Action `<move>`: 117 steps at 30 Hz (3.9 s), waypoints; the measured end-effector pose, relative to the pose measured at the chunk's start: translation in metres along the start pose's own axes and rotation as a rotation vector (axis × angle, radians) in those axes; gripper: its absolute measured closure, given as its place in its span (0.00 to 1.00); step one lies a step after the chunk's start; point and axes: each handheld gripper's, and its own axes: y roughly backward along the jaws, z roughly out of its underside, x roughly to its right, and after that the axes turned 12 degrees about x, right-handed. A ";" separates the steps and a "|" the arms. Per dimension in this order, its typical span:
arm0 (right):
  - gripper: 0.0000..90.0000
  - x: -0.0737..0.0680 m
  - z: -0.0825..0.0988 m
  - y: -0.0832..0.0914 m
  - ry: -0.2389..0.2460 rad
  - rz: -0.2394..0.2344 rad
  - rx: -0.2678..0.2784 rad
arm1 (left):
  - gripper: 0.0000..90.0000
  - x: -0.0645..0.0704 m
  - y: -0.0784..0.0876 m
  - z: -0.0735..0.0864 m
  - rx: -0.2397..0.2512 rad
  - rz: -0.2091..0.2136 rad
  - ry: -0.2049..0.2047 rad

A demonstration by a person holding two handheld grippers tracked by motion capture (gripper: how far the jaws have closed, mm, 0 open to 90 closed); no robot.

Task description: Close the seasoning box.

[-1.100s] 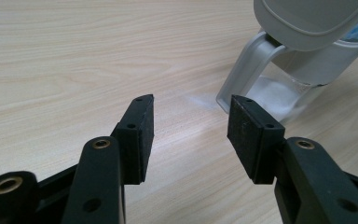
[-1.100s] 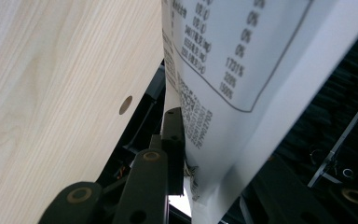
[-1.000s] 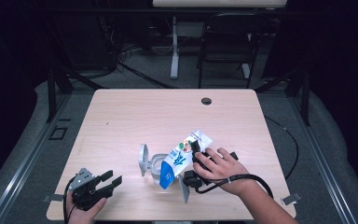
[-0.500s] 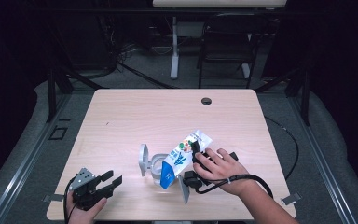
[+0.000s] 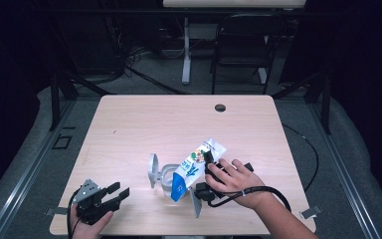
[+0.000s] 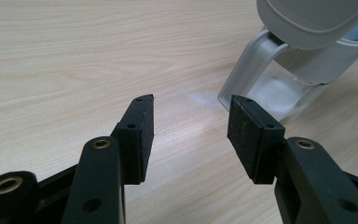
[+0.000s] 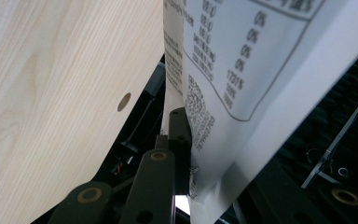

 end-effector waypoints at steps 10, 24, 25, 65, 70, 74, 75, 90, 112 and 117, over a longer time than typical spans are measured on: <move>0.92 0.002 0.000 -0.002 -0.015 -0.007 0.016 | 0.57 0.000 0.000 0.000 0.005 -0.003 0.002; 0.92 0.004 -0.002 -0.001 0.007 -0.008 0.001 | 0.57 0.000 0.000 0.001 0.004 0.001 0.004; 0.92 0.005 -0.003 0.000 0.017 -0.013 -0.014 | 0.57 0.000 0.000 0.001 0.005 0.002 0.004; 0.95 0.007 -0.005 0.000 0.027 -0.012 -0.004 | 0.57 0.001 0.000 0.002 0.013 0.004 0.004; 0.95 0.007 -0.005 -0.001 0.021 -0.005 0.012 | 0.57 0.000 0.000 0.002 0.013 0.002 0.004; 0.95 0.008 -0.005 -0.001 0.019 -0.005 0.008 | 0.57 0.000 0.000 0.002 0.013 0.003 0.004; 0.95 0.008 -0.005 -0.001 0.018 -0.006 0.007 | 0.57 0.000 0.000 0.002 0.012 0.003 0.004; 0.96 0.012 -0.005 -0.001 0.040 -0.014 0.000 | 0.57 0.000 0.000 0.002 0.016 0.001 0.005; 0.97 0.014 -0.005 -0.001 0.054 -0.012 0.015 | 0.57 0.001 0.000 0.002 0.010 0.006 0.003; 0.97 0.014 -0.005 -0.001 0.057 -0.013 0.018 | 0.57 0.001 0.000 0.002 0.010 0.006 0.004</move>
